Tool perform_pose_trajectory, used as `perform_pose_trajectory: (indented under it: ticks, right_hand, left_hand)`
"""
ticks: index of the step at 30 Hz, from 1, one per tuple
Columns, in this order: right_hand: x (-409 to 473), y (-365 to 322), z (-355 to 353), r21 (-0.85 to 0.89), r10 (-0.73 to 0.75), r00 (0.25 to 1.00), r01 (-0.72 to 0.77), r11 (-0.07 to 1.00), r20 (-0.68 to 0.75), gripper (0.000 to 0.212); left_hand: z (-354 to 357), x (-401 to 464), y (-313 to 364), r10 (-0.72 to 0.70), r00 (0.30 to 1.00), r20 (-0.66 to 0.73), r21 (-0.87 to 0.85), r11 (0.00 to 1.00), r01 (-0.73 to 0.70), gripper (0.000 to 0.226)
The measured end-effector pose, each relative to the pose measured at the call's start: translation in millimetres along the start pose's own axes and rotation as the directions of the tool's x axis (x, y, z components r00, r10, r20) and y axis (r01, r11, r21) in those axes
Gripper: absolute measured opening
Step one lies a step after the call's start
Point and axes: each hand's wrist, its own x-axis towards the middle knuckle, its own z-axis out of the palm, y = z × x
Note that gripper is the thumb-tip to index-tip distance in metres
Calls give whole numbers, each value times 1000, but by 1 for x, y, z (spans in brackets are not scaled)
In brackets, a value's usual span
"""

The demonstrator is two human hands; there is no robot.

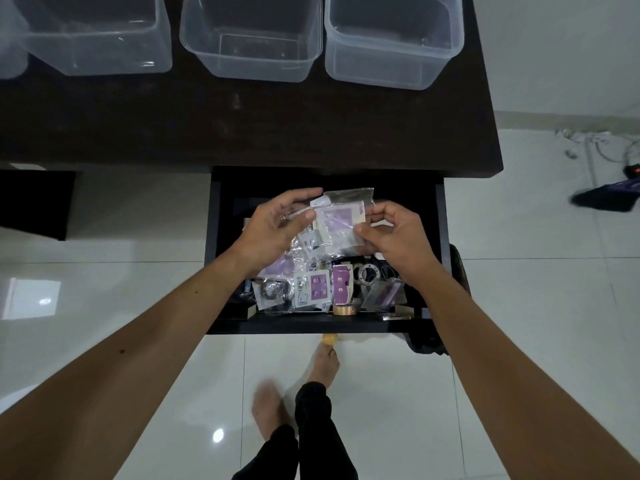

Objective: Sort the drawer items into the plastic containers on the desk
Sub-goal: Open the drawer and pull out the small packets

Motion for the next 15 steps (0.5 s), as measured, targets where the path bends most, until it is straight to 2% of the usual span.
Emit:
perform_pose_trajectory:
  ticks: [5,8,12,15]
  right_hand:
    - [0,2,7,-55,-12,998,15,998,56,51]
    - [0,4,7,-98,-65,995,72,993,79,63]
    - [-4,3,4,-84,-106,991,113,990,88,62]
    - [-4,7,-3,-81,-117,989,124,989,92,44]
  left_hand:
    - [4,0,0,31,999,34,-40,999,-29,75]
    - [5,1,-1,48,998,50,-25,999,-47,70]
    - [3,0,-4,70,997,31,10,997,-71,55]
    - [1,-2,-5,63,998,-20,31,998,-62,54]
